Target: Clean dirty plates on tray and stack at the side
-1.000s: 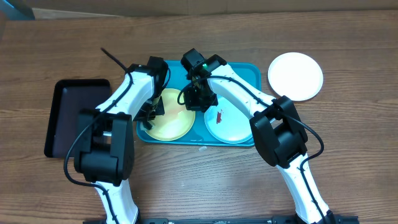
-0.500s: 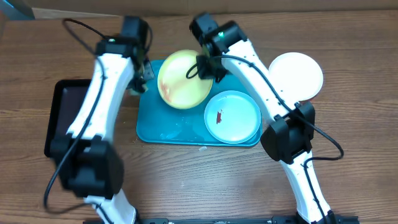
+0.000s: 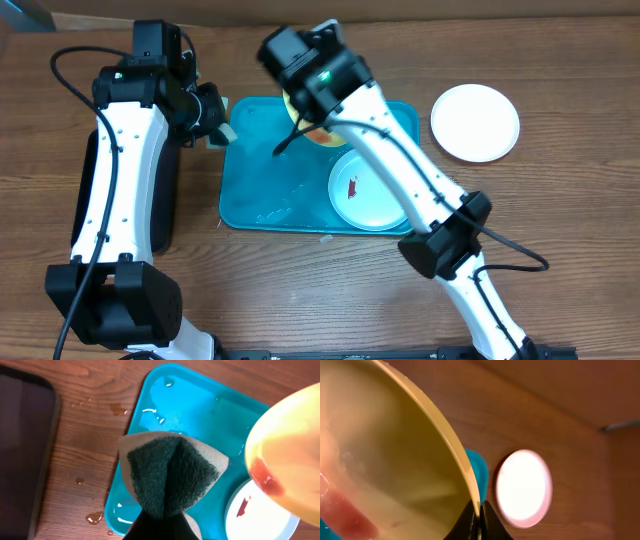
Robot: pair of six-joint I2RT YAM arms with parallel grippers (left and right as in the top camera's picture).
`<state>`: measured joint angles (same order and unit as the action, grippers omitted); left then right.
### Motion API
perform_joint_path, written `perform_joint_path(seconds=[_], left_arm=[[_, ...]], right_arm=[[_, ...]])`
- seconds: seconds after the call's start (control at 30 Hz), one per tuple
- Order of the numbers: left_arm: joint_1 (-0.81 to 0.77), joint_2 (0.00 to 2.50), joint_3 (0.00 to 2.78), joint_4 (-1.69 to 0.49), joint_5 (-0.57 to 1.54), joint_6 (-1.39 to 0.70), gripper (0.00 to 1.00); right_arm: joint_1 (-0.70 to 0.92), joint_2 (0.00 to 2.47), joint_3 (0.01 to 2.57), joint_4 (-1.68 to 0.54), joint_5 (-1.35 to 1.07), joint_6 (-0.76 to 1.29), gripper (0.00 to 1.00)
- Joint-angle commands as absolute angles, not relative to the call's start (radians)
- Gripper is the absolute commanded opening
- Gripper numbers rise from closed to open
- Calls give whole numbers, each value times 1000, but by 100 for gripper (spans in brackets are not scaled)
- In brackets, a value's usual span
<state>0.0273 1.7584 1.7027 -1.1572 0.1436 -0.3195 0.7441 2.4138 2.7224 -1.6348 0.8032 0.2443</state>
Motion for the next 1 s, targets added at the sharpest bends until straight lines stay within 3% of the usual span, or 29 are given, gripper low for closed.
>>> perform_joint_path(seconds=[0.0, 0.33, 0.67, 0.97], left_arm=[[39, 1777, 1660, -1152, 185, -262, 4], [52, 1778, 1604, -1140, 184, -250, 4], [52, 1778, 1604, -1139, 185, -250, 4], [51, 1778, 1604, -1130, 185, -250, 4]], right_arm=[[807, 2401, 2750, -1612, 1021, 176, 4], [892, 2401, 2750, -1505, 1299, 82, 4], [890, 2401, 2750, -1505, 1295, 75, 4], [827, 2401, 2750, -1536, 1085, 166, 4]])
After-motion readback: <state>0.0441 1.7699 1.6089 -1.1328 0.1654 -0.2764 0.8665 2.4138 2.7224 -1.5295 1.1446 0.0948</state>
